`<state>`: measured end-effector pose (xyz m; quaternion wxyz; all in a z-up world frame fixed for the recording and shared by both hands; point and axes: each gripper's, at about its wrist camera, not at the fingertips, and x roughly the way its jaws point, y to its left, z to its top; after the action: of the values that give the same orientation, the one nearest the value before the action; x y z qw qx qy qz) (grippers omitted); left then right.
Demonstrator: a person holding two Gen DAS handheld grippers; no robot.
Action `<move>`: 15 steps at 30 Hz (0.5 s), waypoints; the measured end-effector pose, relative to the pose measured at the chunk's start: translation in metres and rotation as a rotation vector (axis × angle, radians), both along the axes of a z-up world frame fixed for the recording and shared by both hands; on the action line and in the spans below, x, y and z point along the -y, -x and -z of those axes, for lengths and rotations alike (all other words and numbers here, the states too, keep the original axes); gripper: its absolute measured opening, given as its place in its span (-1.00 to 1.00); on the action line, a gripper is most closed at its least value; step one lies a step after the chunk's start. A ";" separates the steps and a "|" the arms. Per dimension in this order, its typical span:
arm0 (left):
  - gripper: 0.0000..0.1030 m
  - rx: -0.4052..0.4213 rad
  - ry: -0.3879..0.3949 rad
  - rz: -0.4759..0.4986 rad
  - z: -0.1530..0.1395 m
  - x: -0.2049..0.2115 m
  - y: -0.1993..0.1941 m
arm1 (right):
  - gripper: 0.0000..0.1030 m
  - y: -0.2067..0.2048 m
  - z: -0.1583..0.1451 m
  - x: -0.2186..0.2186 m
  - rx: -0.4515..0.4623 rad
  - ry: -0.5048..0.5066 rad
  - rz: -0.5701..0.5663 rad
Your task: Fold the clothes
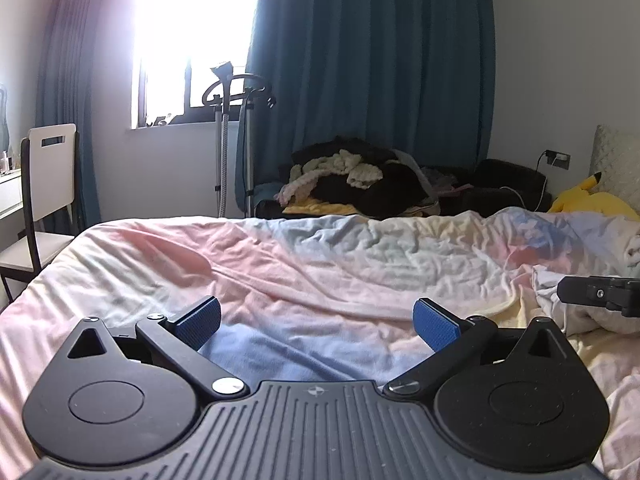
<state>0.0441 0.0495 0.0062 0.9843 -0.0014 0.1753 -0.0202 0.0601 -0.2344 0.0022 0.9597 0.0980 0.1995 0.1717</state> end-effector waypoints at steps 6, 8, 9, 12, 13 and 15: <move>0.99 -0.019 -0.015 0.031 0.005 0.004 0.003 | 0.57 0.001 0.009 -0.001 -0.004 0.016 0.002; 0.99 -0.014 -0.025 0.040 0.006 0.005 0.006 | 0.57 0.002 0.010 -0.005 -0.001 0.029 -0.001; 0.99 -0.012 -0.032 0.041 0.006 0.006 0.006 | 0.58 0.003 0.011 -0.007 0.001 0.036 -0.004; 0.99 -0.009 -0.021 0.043 0.006 0.003 0.009 | 0.62 0.005 0.011 -0.012 0.010 0.053 -0.004; 0.99 -0.009 -0.011 0.042 0.005 0.001 0.008 | 0.62 0.006 0.011 -0.013 0.013 0.056 -0.004; 0.99 -0.005 0.002 0.037 0.005 -0.003 0.010 | 0.63 0.008 0.011 -0.014 0.014 0.057 0.003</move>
<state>0.0338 0.0521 0.0016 0.9833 0.0006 0.1778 -0.0386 0.0525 -0.2207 -0.0089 0.9638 0.0697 0.1974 0.1653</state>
